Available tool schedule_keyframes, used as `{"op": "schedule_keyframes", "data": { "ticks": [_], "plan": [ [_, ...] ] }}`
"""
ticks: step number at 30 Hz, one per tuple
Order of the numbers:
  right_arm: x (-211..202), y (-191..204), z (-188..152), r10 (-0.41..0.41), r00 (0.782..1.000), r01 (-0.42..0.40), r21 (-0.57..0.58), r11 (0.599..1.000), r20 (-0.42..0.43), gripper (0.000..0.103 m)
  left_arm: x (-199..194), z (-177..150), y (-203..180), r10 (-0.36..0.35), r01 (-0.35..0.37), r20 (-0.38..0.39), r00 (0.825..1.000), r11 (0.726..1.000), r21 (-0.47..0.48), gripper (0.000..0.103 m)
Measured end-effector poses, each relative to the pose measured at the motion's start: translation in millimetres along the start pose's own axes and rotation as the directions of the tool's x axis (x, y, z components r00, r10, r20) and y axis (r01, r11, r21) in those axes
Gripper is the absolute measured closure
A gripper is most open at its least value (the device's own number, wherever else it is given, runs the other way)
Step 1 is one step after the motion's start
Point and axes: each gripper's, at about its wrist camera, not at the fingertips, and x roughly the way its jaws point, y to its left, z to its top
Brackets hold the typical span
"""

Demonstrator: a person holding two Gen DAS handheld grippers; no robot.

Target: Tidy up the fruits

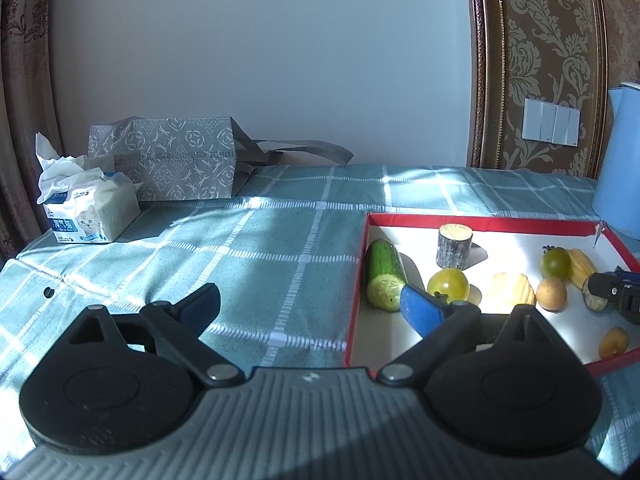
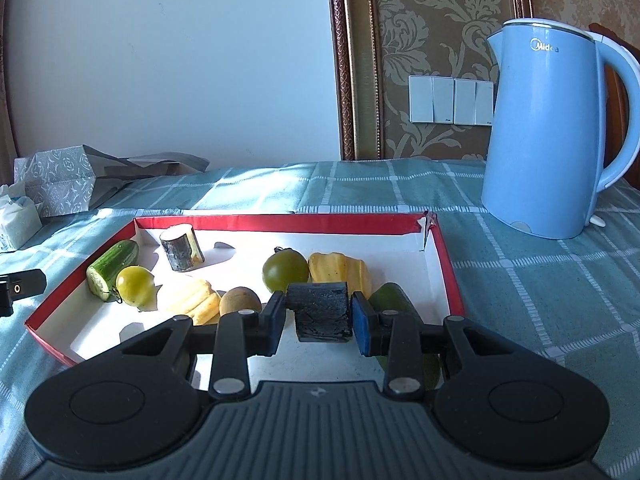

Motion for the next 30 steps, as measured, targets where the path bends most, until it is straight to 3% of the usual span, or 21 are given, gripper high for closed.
{"op": "schedule_keyframes", "data": {
  "ticks": [7,17,19,21,24,30],
  "plan": [
    [-2,0,0,0.028,1.000,-0.028,0.005,1.000,0.009,0.067,0,-1,1,0.001,-0.001,0.002,1.000,1.000,-0.005,0.006],
    [-47,-13,16,0.000,0.984,-0.008,0.048,0.999,0.179,0.065,-6,1,3,-0.010,0.010,0.035,0.999,1.000,-0.018,0.004],
    [-57,-16,19,-0.014,0.983,0.010,0.026,1.000,0.185,0.058,-7,1,3,0.001,-0.001,0.046,0.999,1.000,-0.017,0.004],
    [-68,-22,17,-0.033,0.980,0.035,-0.004,0.999,0.195,0.041,-7,2,4,-0.002,0.003,0.047,0.999,1.000,-0.023,0.002],
    [-87,-42,9,-0.109,0.975,0.116,-0.025,0.993,0.196,0.038,-9,2,4,-0.015,0.017,0.051,0.999,0.999,-0.027,0.000],
    [-107,-90,-23,-0.193,0.975,0.194,0.003,0.981,0.115,0.033,-14,1,-1,-0.011,0.012,0.066,0.998,1.000,-0.006,0.000]
  ]
}}
